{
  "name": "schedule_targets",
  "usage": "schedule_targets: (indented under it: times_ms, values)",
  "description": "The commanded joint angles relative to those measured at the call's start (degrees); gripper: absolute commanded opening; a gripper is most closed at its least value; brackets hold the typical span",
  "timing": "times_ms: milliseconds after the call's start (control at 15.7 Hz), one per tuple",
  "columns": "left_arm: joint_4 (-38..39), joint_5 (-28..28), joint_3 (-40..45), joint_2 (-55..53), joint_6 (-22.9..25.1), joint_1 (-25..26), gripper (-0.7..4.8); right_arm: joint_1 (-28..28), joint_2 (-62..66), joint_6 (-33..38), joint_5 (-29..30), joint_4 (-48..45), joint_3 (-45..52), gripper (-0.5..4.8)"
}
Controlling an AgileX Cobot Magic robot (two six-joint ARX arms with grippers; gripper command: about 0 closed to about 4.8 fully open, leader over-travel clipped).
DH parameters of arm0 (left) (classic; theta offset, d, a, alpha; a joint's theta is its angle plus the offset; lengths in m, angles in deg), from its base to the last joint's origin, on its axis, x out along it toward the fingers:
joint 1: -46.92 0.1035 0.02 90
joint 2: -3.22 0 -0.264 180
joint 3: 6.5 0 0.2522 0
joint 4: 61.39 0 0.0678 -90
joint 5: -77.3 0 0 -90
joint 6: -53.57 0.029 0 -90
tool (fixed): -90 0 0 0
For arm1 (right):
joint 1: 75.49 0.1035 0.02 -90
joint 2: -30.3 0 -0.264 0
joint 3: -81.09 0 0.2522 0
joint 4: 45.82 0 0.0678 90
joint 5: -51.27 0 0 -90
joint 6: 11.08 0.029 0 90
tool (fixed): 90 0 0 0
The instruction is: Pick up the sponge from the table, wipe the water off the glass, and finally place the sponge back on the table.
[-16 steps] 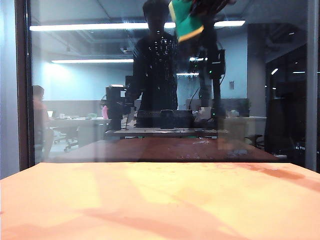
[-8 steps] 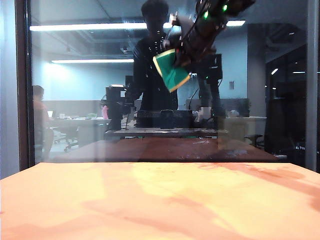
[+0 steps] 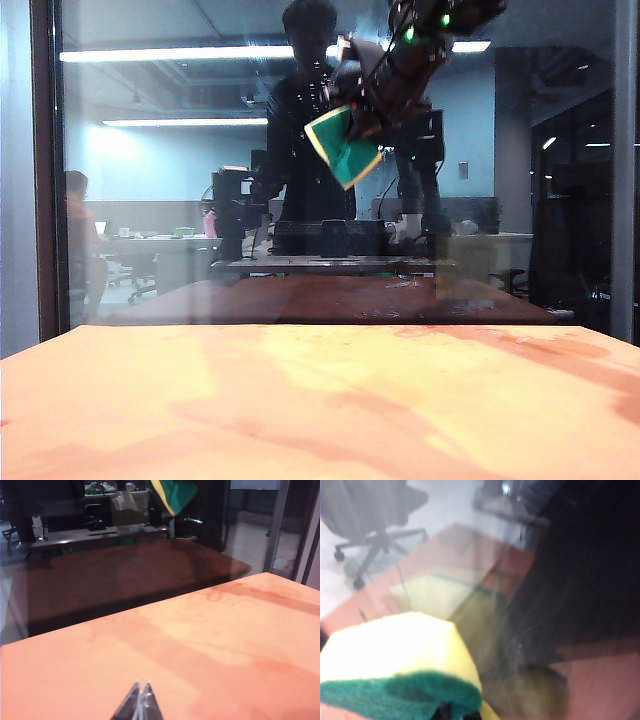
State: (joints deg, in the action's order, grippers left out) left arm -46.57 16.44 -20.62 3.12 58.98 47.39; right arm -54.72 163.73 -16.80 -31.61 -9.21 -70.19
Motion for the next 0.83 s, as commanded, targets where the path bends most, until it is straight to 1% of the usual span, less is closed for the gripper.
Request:
schedule_targets:
  times_ms: [64, 255, 446, 509, 827]
  values:
    - [-1.4, 0.1, -0.2, 0.0, 0.1, 0.0, -0.06, -0.2, -0.9, 0.1, -1.1, -4.5, -6.8, -0.09]
    - [-2.9, 0.2, -0.2, 0.0, 0.0, 0.0, -0.06, -0.3, -0.9, 0.1, -1.3, -3.4, -14.5, -0.09]
    - [-4.0, 0.2, -0.2, 0.0, 0.0, 0.0, -0.06, -0.3, -0.9, 0.1, -1.3, -3.3, -19.2, -0.09]
    - [-4.0, 0.2, -0.2, 0.0, 0.0, 0.0, -0.06, -0.3, -0.9, 0.1, -2.5, -3.3, -21.3, -0.09]
    - [-3.8, 0.2, -0.2, 0.0, 0.0, 0.0, -0.06, -0.1, -0.3, 0.1, -2.1, -1.4, -19.7, -0.09]
